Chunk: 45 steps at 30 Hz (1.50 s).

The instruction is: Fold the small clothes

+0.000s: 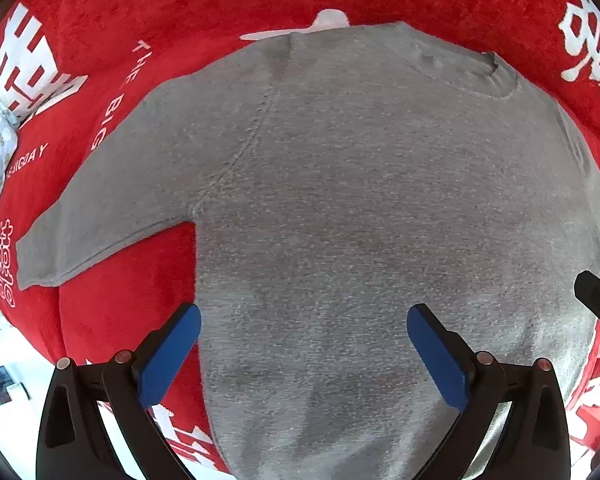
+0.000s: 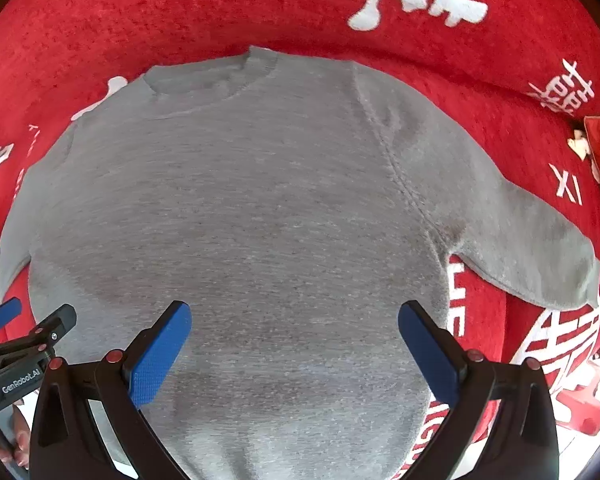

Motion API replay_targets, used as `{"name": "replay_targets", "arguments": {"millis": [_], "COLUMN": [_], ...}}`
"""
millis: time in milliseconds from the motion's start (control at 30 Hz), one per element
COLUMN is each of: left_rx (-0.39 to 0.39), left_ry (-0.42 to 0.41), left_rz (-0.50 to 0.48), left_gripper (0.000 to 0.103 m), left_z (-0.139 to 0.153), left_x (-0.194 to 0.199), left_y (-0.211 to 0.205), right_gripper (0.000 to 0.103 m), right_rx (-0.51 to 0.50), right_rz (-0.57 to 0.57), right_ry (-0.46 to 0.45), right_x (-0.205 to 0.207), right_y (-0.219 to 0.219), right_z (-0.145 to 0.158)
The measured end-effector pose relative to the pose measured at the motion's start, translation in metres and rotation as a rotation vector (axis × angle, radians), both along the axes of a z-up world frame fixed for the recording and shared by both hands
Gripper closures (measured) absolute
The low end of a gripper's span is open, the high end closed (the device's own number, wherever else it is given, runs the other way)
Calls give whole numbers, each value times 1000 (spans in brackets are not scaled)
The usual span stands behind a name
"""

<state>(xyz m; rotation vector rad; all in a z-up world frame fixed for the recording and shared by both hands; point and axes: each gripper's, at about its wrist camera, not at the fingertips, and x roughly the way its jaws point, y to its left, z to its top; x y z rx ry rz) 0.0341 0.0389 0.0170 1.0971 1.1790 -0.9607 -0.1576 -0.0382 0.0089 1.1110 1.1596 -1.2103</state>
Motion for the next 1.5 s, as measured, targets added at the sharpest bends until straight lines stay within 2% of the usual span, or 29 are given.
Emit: {"name": "replay_targets", "arguments": {"millis": [233,400,633,800,833,933,1100,1167,1200,1233,1267,1333,1500], "left_rx": [4,-21,-158,-266,-290,-337,-397,-399,-390,-410,-436,-456,-539], "left_ry": [20,44,125,190,225,332,370,348,344,333,352,359,334], "left_rz": [55,138,314,532,593,702,739,767,779,794,797,789,644], "left_gripper": [0,0,0,0,0,0,2,32,62,83,98,97,97], "left_z": [-8,-10,-16,-28,-35,-59,-71,-72,-75,-74,-72,-69,-28], "left_x": [35,83,198,286,303,338,354,353,354,355,358,359,340], "left_y": [7,21,61,111,122,127,118,112,110,111,117,116,105], "right_gripper": [0,0,0,0,0,0,0,0,0,0,0,0,0], "right_rx": [-4,5,17,10,8,4,4,9,12,14,15,14,5], "right_rz": [60,105,185,248,260,287,333,345,349,355,361,369,375], "right_ry": [-8,-22,-40,-53,-58,-64,-65,-69,-71,-72,-74,-77,-87], "right_x": [31,67,126,164,172,186,209,215,216,219,220,224,224], "right_y": [-1,-1,0,2,3,6,10,12,14,15,17,21,32], "right_z": [-2,-6,-10,-6,-4,-1,1,1,2,2,2,3,6]}}
